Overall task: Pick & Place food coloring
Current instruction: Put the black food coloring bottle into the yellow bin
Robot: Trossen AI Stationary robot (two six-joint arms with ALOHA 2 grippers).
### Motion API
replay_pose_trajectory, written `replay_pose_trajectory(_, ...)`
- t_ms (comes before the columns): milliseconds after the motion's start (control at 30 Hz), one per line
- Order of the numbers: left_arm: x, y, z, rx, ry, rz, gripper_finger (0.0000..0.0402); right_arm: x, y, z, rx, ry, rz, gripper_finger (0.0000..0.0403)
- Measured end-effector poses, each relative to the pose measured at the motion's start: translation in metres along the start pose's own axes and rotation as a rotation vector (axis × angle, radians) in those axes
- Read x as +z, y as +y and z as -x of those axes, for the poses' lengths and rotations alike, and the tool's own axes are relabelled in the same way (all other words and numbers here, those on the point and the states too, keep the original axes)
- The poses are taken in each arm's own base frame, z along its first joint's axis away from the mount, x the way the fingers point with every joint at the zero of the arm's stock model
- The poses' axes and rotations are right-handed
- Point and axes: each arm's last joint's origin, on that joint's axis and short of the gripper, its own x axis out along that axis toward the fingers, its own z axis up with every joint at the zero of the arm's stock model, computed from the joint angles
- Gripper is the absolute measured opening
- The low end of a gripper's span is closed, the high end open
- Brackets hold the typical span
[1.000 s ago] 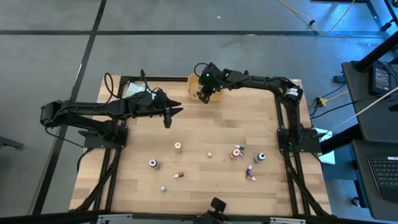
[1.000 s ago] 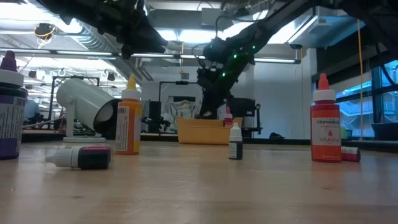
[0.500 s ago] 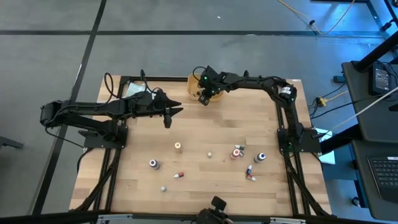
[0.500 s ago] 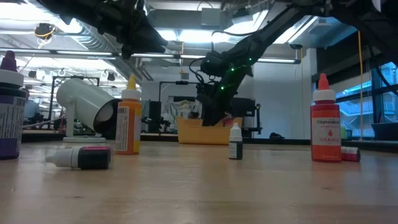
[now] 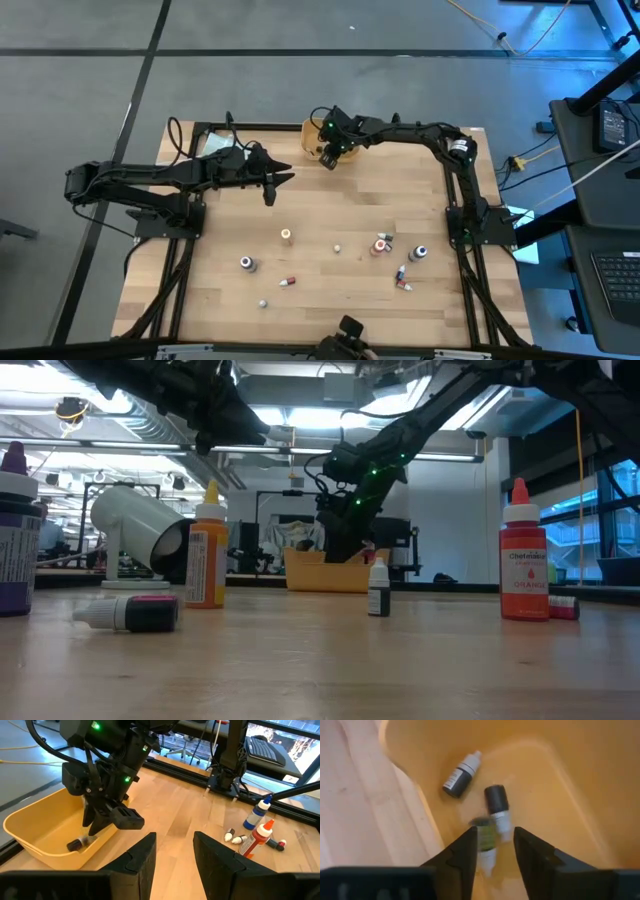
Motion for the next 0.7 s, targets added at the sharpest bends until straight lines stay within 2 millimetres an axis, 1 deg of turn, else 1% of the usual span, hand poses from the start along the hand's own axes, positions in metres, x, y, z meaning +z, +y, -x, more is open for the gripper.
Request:
replay_pose_trajectory(67, 0.0, 0.0, 0.0, 0.0, 0.0, 0.0, 0.0127, 0.0, 0.0, 0.0, 0.0, 0.0, -0.001, 0.0149)
replay_pose_trajectory(167, 0.0, 0.0, 0.0, 0.0, 0.0, 0.0, 0.0127, 0.002, 0.0, 0.006, 0.0, -0.01, 0.001, 0.0165)
replay_pose_trajectory(233, 0.0, 0.0, 0.0, 0.0, 0.0, 0.0, 0.0127, 0.006, 0.0, 0.016, -0.001, -0.028, 0.003, 0.0172)
replay_pose_trajectory(300, 0.0, 0.0, 0.0, 0.001, 0.0, 0.0, 0.0128, 0.012, 0.002, 0.03, 0.0, -0.062, 0.03, 0.0176)
replay_pose_trajectory(400, 0.0, 0.0, 0.0, 0.002, -0.001, -0.016, 0.0127, 0.02, 0.013, 0.058, 0.009, -0.111, 0.104, 0.0177)
replay_pose_trajectory(467, 0.0, 0.0, 0.0, 0.002, 0.0, -0.026, 0.0128, 0.023, 0.025, 0.08, 0.029, -0.137, 0.154, 0.0177)
replay_pose_trajectory(567, 0.0, 0.0, 0.0, 0.002, -0.001, -0.026, 0.0127, 0.021, 0.046, 0.115, 0.107, -0.135, 0.217, 0.0178)
replay_pose_trajectory(700, 0.001, 0.0, 0.0, 0.0, -0.01, -0.025, 0.0127, 0.008, 0.076, 0.157, 0.214, -0.083, 0.286, 0.0178)
